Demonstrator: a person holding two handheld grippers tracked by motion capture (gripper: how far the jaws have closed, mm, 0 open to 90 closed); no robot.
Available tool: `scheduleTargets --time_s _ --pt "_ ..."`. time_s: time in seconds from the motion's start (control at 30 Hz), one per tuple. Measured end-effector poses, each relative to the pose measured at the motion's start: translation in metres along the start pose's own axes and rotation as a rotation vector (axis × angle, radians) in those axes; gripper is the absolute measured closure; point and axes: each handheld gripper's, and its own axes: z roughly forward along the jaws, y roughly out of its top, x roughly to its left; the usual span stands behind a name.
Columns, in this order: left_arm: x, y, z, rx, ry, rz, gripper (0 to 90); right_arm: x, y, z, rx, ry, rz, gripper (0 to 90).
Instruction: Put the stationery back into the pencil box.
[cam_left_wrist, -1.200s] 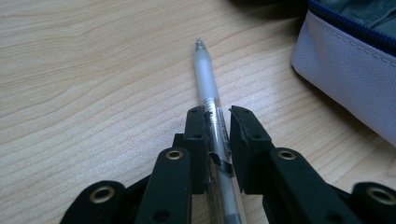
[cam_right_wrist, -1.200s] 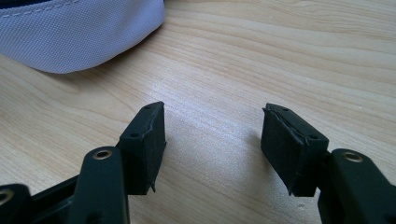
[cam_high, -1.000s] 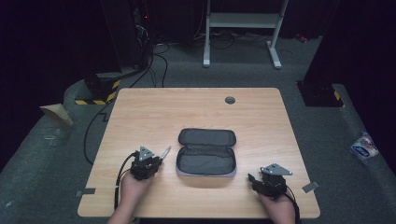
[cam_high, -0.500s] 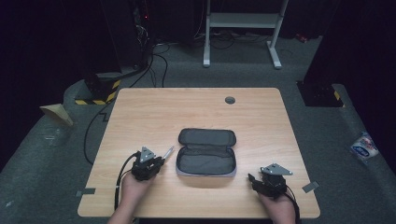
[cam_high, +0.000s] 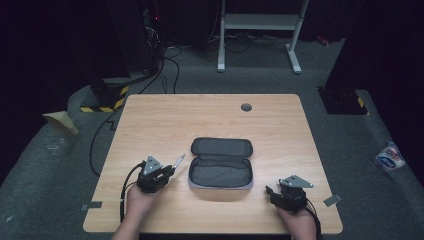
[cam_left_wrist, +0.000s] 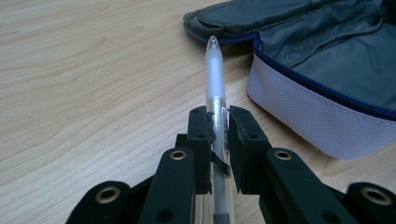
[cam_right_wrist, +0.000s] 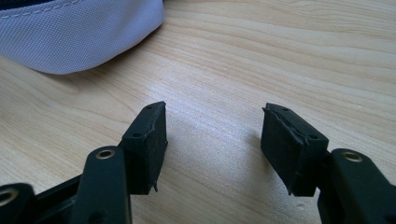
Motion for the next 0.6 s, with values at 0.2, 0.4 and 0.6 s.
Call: scheduleTargets --time_s 0.2,0.4,0.6 --pt "-0.004 0.008 -0.005 -0.02 -0.012 0.02 79.0 0.0 0.0 0.0 -0.002 0.0 -0.004 40.2" --pt "-0.005 0.018 -0.009 -0.03 -0.007 0.025 78.9 -0.001 0.0 0.0 -0.001 0.005 -0.007 40.1" --pt "-0.011 0.036 -0.012 -0.044 -0.022 0.072 79.0 -0.001 0.0 0.0 -0.001 0.006 -0.008 40.1"
